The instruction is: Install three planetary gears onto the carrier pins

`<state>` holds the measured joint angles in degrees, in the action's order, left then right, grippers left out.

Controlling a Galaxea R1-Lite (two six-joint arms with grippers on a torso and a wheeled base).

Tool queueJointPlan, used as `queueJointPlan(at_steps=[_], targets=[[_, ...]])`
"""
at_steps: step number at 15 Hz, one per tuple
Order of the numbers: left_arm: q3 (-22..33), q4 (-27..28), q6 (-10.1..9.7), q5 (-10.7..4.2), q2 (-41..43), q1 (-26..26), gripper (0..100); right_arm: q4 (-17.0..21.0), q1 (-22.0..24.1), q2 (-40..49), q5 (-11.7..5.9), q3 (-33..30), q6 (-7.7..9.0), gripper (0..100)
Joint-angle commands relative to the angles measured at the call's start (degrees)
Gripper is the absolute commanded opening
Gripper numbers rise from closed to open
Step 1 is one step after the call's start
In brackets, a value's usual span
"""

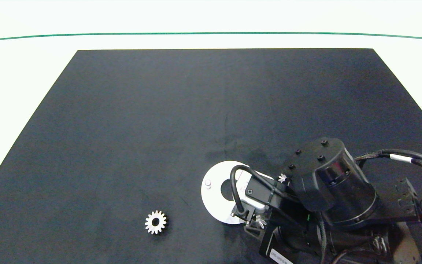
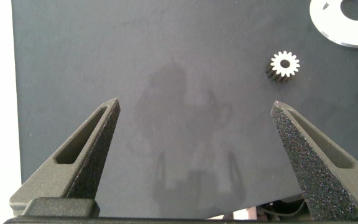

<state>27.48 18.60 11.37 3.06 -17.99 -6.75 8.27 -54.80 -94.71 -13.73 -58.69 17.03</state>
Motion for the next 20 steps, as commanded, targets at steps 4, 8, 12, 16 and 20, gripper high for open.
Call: queueJointPlan(at_steps=[4, 8, 12, 16, 20], targets=[[0.21, 0.03, -0.74, 0.02, -0.29, -0.10, 100, 0.35, -0.22, -2.50, -0.95, -1.96, 0.11, 0], [0.21, -0.06, -1.09, 0.02, -0.29, -0.10, 100, 0.26, -0.22, -3.38, -2.01, -2.40, 0.02, 0], [0.30, -0.76, -1.18, 0.02, -0.46, -0.19, 100, 0.26, -0.22, -3.99, -2.01, -3.19, 0.02, 0], [0.30, -0.76, -1.18, 0.02, -0.46, -0.19, 100, 0.26, -0.22, -4.26, -2.01, -3.10, -0.16, 0], [0.30, -0.76, -1.18, 0.02, -0.55, -0.19, 100, 0.08, -0.13, -4.78, -2.01, -3.45, -0.16, 0]])
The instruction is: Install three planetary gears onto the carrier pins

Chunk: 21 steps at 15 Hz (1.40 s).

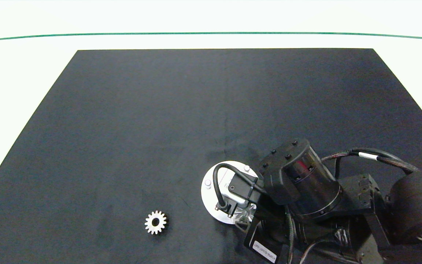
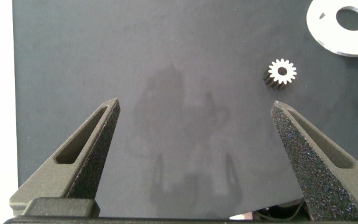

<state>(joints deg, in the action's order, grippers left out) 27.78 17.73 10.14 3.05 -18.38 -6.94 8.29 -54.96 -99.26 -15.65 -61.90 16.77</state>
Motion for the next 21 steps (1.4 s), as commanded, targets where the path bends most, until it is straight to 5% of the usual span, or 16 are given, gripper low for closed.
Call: queueJointPlan(at_steps=[1, 11, 12, 21], targets=[[-0.01, 0.12, 0.05, 0.03, -0.16, -0.01, 100, 0.06, 0.02, -0.50, -0.08, -0.32, 0.10, 0], [0.52, 0.12, -0.30, 0.03, -0.07, -0.18, 100, 0.06, 0.11, -1.29, -0.08, -0.32, 0.01, 0], [0.61, 0.20, -0.30, 0.03, -0.07, -0.18, 100, 0.06, 0.11, -1.29, -0.08, -0.32, 0.01, 100], [1.31, 0.20, -0.30, 0.03, -0.34, -0.18, 100, 0.06, 0.11, 0.03, -0.52, -0.32, 0.01, 100]])
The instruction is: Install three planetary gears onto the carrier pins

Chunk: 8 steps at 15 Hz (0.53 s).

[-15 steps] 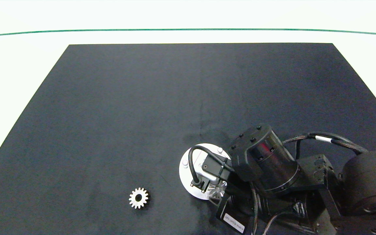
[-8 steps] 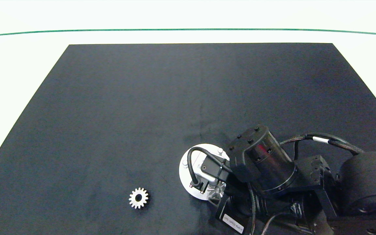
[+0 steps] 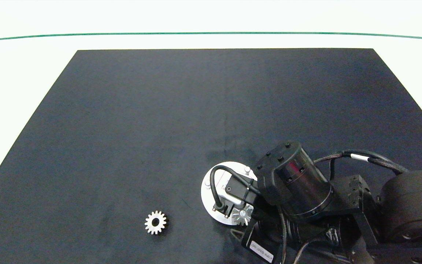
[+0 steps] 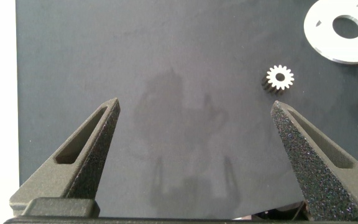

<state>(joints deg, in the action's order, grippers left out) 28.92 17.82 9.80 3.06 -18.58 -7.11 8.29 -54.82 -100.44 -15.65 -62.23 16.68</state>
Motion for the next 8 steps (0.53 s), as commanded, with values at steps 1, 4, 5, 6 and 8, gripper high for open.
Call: queueJointPlan(at_steps=[1, 4, 5, 6, 8], targets=[[0.26, 0.11, 0.04, 0.02, -0.05, -0.01, 100, 0.41, 0.42, 5.34, -1.05, -0.08, 0.29, 100], [0.26, 0.11, 0.04, 0.02, -0.14, -0.01, 100, 4.63, 6.74, 14.57, -1.49, -0.17, 0.29, 100], [0.26, 0.19, 0.04, 0.02, 0.03, -0.01, 100, 5.42, 10.26, 16.85, -1.31, 0.53, -0.07, 100], [0.26, 0.19, -0.05, 0.02, 0.21, -0.01, 100, 5.42, 13.95, 18.44, -0.96, 2.03, -0.15, 100], [0.26, 0.19, -0.40, 0.02, 0.39, -0.10, 100, 5.33, 17.99, 21.07, 1.68, 6.69, -0.24, 100]])
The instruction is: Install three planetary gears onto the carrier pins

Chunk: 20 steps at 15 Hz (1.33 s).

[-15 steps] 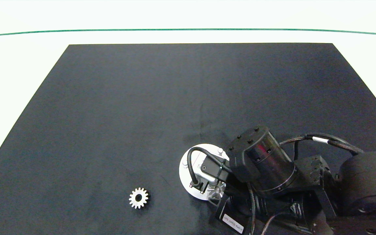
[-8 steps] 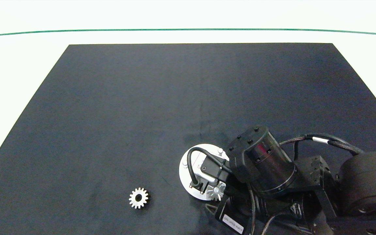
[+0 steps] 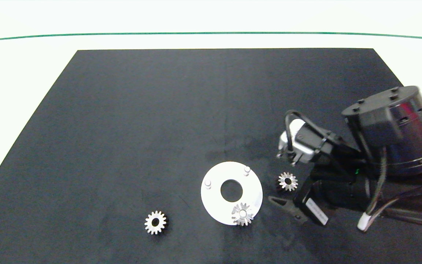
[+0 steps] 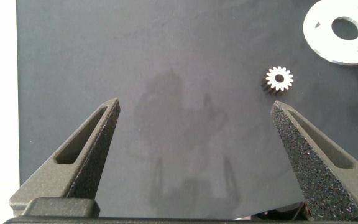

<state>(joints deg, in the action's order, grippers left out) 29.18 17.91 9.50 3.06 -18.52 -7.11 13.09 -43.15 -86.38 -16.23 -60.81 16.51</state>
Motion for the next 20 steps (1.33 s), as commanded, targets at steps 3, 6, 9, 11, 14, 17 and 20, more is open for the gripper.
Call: queueJointPlan(at_steps=[3, 6, 9, 11, 14, 17, 20], targets=[[-0.09, 0.20, -0.09, 0.02, 0.68, -0.36, 100, 0.27, 6.24, 5.96, 2.78, 8.51, -2.09, 100], [0.08, 0.11, -0.09, 0.02, 0.94, -0.36, 100, -0.88, 6.06, 2.36, 3.39, 7.98, -2.80, 100], [0.00, 0.11, -0.09, 0.02, 1.03, -0.36, 100, -4.83, 6.06, -1.33, 3.31, 7.63, -2.80, 100], [0.00, 0.20, -0.09, 0.02, 1.20, -0.36, 100, -6.50, 6.06, -3.27, 3.39, 7.72, -2.88, 100], [0.08, 0.11, -0.09, 0.02, 1.03, -0.36, 100, -7.56, 6.06, -4.67, 3.48, 7.63, -2.88, 100], [0.00, 0.11, -0.09, 0.02, 1.03, -0.36, 100, -8.17, 6.06, -5.99, 4.80, 7.02, -4.29, 100], [0.00, 0.11, -0.09, 0.02, 0.85, -0.36, 100, -8.17, 6.06, -7.05, 5.59, 5.79, -4.55, 100]])
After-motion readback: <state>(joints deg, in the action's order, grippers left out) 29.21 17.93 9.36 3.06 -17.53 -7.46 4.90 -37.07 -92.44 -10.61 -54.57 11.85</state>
